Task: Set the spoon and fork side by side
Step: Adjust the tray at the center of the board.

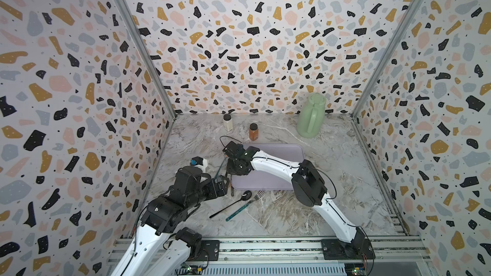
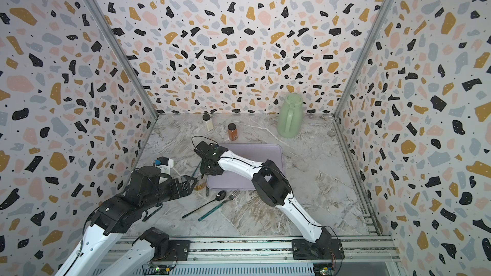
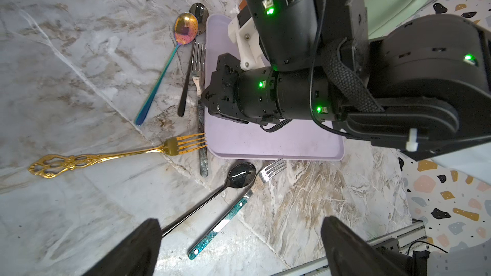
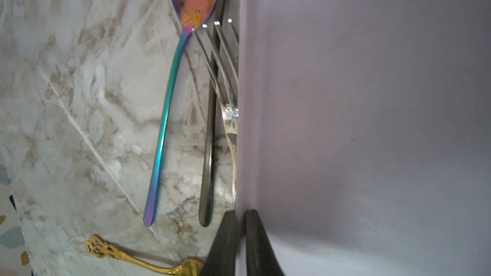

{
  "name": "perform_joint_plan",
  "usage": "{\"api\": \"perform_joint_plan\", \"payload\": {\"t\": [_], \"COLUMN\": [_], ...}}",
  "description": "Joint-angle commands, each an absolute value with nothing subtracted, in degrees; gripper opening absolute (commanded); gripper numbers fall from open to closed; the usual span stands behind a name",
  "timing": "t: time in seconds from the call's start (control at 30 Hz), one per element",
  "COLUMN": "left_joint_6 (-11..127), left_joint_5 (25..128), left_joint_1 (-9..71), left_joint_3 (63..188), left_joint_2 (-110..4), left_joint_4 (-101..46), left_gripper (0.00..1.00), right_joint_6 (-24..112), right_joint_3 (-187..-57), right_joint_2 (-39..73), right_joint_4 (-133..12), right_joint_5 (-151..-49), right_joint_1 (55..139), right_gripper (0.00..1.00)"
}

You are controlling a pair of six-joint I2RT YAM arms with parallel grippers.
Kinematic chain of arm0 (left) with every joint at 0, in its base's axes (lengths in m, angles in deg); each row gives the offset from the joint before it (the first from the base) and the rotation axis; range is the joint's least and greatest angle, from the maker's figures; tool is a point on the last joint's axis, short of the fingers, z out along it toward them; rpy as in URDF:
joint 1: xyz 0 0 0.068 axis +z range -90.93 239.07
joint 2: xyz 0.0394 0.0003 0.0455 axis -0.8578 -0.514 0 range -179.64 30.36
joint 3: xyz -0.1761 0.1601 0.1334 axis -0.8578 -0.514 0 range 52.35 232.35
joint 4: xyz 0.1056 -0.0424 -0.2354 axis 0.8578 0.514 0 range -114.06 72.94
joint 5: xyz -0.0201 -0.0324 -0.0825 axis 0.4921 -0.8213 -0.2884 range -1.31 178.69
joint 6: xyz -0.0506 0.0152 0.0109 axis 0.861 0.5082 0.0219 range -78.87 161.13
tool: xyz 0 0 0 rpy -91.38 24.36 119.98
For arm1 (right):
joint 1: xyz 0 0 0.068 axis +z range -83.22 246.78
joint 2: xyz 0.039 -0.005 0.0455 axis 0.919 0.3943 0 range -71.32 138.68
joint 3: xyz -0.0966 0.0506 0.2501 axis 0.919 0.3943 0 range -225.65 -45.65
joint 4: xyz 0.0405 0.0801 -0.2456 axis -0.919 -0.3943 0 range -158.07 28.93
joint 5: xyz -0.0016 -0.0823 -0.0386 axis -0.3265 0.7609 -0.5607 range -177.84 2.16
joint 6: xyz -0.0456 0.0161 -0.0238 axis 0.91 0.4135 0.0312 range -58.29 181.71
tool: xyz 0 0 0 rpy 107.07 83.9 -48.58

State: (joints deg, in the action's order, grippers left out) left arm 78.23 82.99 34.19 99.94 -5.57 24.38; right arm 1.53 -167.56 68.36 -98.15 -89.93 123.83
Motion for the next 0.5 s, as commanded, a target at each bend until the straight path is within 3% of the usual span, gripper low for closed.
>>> {"api": "perform_joint_plan", "payload": {"t": [0.0, 0.17, 0.47], "left_joint_6": [77.48, 77.20, 76.95], "left_joint_5": [83.59, 83.51, 81.46], "left_joint_1": [33.91, 33.90, 33.88], "left_joint_3": [102.56, 102.38, 99.74], "left_joint_2": [-4.90, -4.62, -4.11], "left_joint_4": [24.65, 25.65, 24.38], "left_gripper": [0.96, 0.96, 0.96], "right_joint_6": [2.49, 4.67, 8.24], "right_joint_3": [-170.08, -167.80, -156.68], "right_joint_2": [65.01, 60.26, 49.59], "right_joint_4": [-96.60, -97.54, -96.78], "right_joint_5": [-90.42, -88.92, -87.80], "right_joint_1": [124.18, 123.71, 121.15], "right_gripper": [0.18, 0.25, 0.26]}}
